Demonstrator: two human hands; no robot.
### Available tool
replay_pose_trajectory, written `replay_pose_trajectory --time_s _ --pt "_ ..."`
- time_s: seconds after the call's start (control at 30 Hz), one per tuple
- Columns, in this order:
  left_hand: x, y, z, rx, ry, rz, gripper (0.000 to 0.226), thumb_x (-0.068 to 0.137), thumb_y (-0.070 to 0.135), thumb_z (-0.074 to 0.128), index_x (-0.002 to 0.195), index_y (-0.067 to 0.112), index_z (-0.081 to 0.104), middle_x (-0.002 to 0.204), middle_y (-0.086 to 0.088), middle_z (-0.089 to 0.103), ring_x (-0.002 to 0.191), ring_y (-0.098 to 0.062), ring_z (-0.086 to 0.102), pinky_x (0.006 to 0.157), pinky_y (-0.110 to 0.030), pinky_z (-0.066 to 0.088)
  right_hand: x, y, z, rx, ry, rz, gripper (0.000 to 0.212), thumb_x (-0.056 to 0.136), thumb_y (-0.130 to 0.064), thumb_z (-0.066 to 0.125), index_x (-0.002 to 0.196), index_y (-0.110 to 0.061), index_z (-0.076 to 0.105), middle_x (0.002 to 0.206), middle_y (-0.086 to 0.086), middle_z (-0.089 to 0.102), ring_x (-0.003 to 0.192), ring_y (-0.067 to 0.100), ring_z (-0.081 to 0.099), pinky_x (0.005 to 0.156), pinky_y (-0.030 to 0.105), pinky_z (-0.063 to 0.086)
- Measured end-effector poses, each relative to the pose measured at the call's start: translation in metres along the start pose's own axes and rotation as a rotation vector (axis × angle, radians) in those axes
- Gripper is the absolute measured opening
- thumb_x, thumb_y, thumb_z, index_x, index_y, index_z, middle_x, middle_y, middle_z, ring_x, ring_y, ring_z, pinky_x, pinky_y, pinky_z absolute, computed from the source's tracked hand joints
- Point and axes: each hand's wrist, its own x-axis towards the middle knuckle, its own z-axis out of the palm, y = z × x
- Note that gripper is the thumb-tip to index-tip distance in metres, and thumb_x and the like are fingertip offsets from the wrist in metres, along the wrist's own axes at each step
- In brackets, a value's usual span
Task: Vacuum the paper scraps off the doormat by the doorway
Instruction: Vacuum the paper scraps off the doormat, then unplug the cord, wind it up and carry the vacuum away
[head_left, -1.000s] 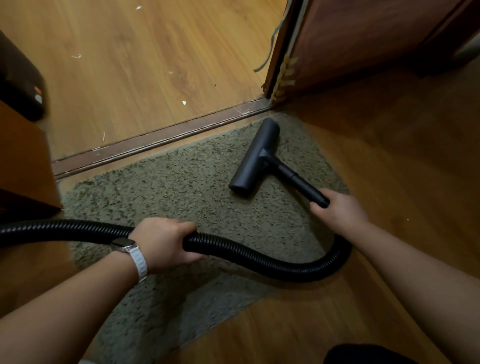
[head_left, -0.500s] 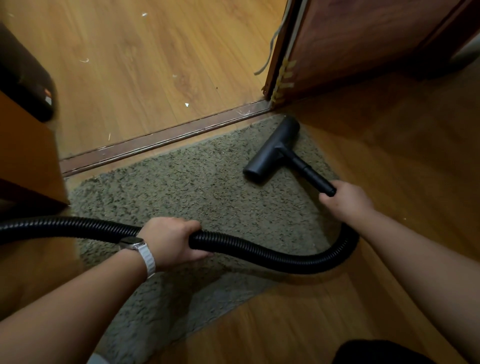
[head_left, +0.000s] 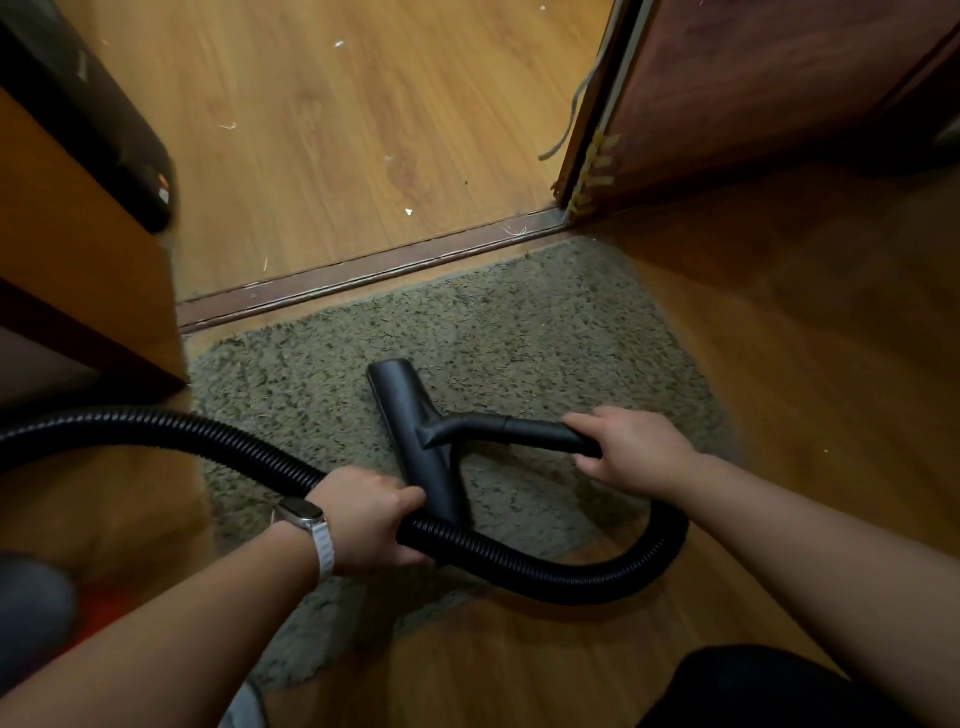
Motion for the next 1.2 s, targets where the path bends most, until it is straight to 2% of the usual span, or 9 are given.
replay_pose_trajectory --time_s 0.1,0.23,0.3,0.43,0.6,0.67,0.87,1.1,1.2 --pt "-0.003 0.001 0.002 0.061 0.001 0.041 0.047 0.070 0.071 0.045 0.076 0.027 0.061 0.064 0.007 0.062 0.053 -0.018 0.063 0.048 -0.027 0.047 -0.001 0.003 0.002 0.004 0.036 0.062 0.042 0.094 -0.049 0.051 0.134 -0.039 0.046 0.102 -0.006 0.058 0.089 0.018 0.061 0.063 0.031 0.051" --pt "-0.006 -0.003 0.008 0.119 0.023 0.027 0.043 0.066 0.067 0.043 0.069 0.027 0.060 0.060 0.007 0.058 0.050 -0.017 0.060 0.046 -0.026 0.046 -0.004 0.015 0.005 0.097 0.061 0.212 0.026 0.093 -0.045 0.053 0.116 -0.032 0.052 0.087 -0.004 0.055 0.076 0.017 0.058 0.062 0.037 0.053" --pt "-0.010 -0.002 0.009 0.134 -0.008 0.016 0.042 0.069 0.066 0.046 0.076 0.027 0.062 0.068 0.006 0.061 0.060 -0.017 0.064 0.054 -0.029 0.049 -0.004 0.019 0.008 0.142 0.025 0.257 0.021 0.094 -0.042 0.054 0.111 -0.029 0.052 0.083 -0.003 0.056 0.070 0.016 0.057 0.059 0.039 0.053" --pt "-0.023 0.003 0.009 0.030 -0.169 -0.084 0.048 0.086 0.057 0.057 0.117 0.021 0.059 0.107 -0.001 0.064 0.099 -0.025 0.063 0.086 -0.037 0.047 -0.001 0.015 0.016 0.238 -0.091 0.310 0.030 0.094 -0.039 0.057 0.121 -0.027 0.051 0.088 -0.001 0.059 0.075 0.016 0.059 0.060 0.033 0.049" --pt "-0.048 -0.001 0.010 -0.036 -0.082 -0.115 0.051 0.074 0.049 0.074 0.114 0.018 0.064 0.103 -0.002 0.069 0.090 -0.023 0.068 0.079 -0.035 0.057 0.002 0.008 0.030 0.254 -0.130 0.405 0.045 0.092 -0.037 0.058 0.134 -0.022 0.046 0.104 0.004 0.058 0.087 0.021 0.061 0.075 0.037 0.055" --pt "-0.059 -0.002 0.005 -0.084 -0.046 -0.169 0.055 0.076 0.051 0.071 0.118 0.016 0.064 0.108 -0.003 0.068 0.094 -0.023 0.067 0.082 -0.036 0.057 0.005 0.000 0.023 0.183 -0.132 0.397 0.049 0.094 -0.040 0.055 0.138 -0.021 0.043 0.113 0.006 0.054 0.098 0.024 0.059 0.080 0.040 0.055" --pt "-0.095 -0.010 -0.053 -0.082 0.058 -0.323 0.062 0.085 0.057 0.044 0.124 0.013 0.065 0.124 -0.006 0.066 0.109 -0.027 0.065 0.091 -0.041 0.055 0.019 -0.067 -0.032 0.049 0.063 0.033 0.059 0.093 -0.046 0.055 0.147 -0.024 0.042 0.140 0.003 0.047 0.127 0.024 0.049 0.099 0.040 0.048" --pt "-0.180 -0.024 -0.167 0.131 0.073 -0.361 0.051 0.087 0.050 0.045 0.109 0.012 0.071 0.117 -0.013 0.069 0.099 -0.033 0.068 0.082 -0.043 0.058 0.007 -0.192 -0.112 -0.053 0.208 -0.510 0.058 0.096 -0.048 0.053 0.147 -0.020 0.044 0.146 0.000 0.046 0.132 0.019 0.043 0.111 0.034 0.035" --pt "-0.250 -0.004 -0.218 0.137 0.095 -0.491 0.051 0.087 0.050 0.047 0.106 0.010 0.072 0.114 -0.013 0.070 0.096 -0.032 0.069 0.077 -0.041 0.059 -0.013 -0.245 -0.140 -0.089 0.210 -0.684 0.056 0.097 -0.048 0.051 0.146 -0.021 0.046 0.143 -0.001 0.048 0.129 0.020 0.044 0.107 0.034 0.039"
